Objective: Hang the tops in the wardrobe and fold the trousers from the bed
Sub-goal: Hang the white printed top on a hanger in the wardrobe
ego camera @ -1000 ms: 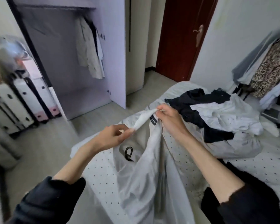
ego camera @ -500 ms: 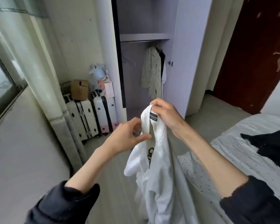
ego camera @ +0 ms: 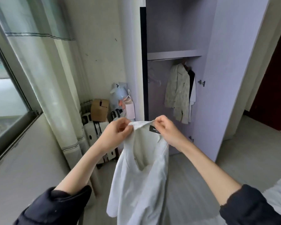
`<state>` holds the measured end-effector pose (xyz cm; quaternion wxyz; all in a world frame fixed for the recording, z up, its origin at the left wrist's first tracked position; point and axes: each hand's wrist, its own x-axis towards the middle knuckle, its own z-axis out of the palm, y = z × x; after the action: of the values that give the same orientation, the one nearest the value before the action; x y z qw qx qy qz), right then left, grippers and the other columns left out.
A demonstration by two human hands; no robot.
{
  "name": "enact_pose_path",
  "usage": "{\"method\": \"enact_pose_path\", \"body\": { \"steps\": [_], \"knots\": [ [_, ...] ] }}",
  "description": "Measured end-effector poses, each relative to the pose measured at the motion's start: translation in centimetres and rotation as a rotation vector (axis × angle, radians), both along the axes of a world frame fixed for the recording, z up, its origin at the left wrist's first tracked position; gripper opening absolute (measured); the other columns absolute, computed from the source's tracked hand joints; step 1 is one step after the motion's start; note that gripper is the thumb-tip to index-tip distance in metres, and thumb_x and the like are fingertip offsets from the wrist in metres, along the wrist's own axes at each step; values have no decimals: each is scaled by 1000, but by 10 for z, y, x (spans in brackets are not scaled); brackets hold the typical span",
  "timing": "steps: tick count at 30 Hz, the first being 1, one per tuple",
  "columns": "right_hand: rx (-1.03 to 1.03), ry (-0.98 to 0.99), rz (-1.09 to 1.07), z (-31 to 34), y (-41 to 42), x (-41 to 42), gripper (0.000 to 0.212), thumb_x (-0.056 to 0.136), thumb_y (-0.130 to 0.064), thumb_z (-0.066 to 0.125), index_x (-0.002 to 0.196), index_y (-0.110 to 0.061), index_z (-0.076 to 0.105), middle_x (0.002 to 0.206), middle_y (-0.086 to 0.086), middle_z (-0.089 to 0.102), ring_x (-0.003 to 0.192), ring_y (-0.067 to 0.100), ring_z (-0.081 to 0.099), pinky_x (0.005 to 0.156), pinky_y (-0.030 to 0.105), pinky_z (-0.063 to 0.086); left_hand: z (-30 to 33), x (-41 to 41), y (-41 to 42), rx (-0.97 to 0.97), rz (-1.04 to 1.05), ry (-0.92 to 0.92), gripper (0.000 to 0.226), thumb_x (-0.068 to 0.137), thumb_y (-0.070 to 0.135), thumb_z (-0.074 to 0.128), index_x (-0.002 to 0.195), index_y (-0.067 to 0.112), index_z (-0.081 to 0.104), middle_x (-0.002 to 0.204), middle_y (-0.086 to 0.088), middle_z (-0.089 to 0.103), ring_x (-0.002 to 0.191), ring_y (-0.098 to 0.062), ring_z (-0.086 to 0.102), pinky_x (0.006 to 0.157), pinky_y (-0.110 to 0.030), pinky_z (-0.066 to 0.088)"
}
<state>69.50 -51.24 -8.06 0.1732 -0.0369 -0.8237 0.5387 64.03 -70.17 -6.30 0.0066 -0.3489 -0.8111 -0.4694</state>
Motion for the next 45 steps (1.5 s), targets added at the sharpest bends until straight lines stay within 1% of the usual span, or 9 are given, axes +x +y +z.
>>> {"method": "enact_pose_path", "body": {
  "steps": [5, 10, 14, 19, 28, 33, 36, 41, 45],
  "knots": [
    [254, 105, -8, -28, 24, -62, 5, 91, -20, 60, 91, -18, 55, 75, -13, 52, 67, 1, 48, 64, 13, 35, 11, -72, 27, -6, -7, 40, 16, 94, 18, 53, 79, 24, 55, 72, 12, 57, 60, 7, 51, 61, -7, 39],
    [460, 35, -128, -53, 50, -127, 6, 88, -8, 56, 93, -8, 60, 86, -1, 49, 80, 21, 52, 79, 35, 36, 6, -142, 57, -7, -21, 26, 10, 93, 18, 53, 85, 15, 59, 79, 2, 61, 72, -10, 56, 72, -25, 45],
    [580, -150, -259, -71, 91, -189, 13, 86, -8, 52, 96, -14, 60, 88, -6, 43, 89, 23, 53, 75, 31, 32, 3, -216, 72, 90, -30, -60, 11, 94, 19, 53, 87, 13, 60, 77, 1, 62, 73, -11, 56, 72, -28, 45],
    [420, -229, -516, -77, 148, -233, 7, 84, -13, 62, 88, -16, 68, 86, 0, 50, 85, 24, 57, 72, 29, 41, -5, -297, 88, 105, -94, -134, 16, 94, 18, 52, 80, 18, 58, 67, 9, 55, 58, 1, 47, 58, -11, 38],
    [419, -445, -898, -56, 249, -263, 30, 79, -5, 55, 53, -17, 45, 70, 4, 55, 82, 32, 59, 65, 29, 39, -61, -347, 191, -377, -381, -82, 19, 91, 17, 53, 75, 25, 47, 66, 8, 47, 59, -6, 41, 57, -20, 33],
    [352, -410, -854, -47, 295, -277, 31, 78, -1, 48, 85, -20, 71, 98, 5, 69, 99, 30, 60, 85, 36, 51, -91, -351, 245, -402, -381, -168, 12, 95, 31, 47, 87, 23, 45, 67, 9, 47, 66, -12, 46, 54, -14, 33],
    [361, -441, -837, -41, 342, -290, 35, 78, -3, 48, 90, -23, 74, 100, 1, 69, 100, 27, 59, 82, 30, 49, -101, -354, 292, -459, -357, -93, 36, 88, 53, 52, 97, 19, 40, 68, 11, 49, 66, -10, 48, 63, -21, 37],
    [293, -492, -834, -44, 431, -304, 25, 76, -7, 57, 52, -16, 52, 61, 3, 51, 69, 25, 49, 56, 25, 35, -108, -370, 389, -460, -164, -2, 6, 89, 17, 51, 92, 22, 48, 93, -4, 63, 96, -31, 57, 85, -38, 43],
    [363, -621, -715, -46, 505, -305, 30, 76, -16, 67, 64, 9, 55, 74, 31, 53, 63, 26, 45, 56, 27, 27, -102, -388, 464, -514, -8, -87, 17, 86, 17, 50, 98, 22, 62, 100, -7, 65, 99, -31, 57, 88, -39, 47]
  ]
}}
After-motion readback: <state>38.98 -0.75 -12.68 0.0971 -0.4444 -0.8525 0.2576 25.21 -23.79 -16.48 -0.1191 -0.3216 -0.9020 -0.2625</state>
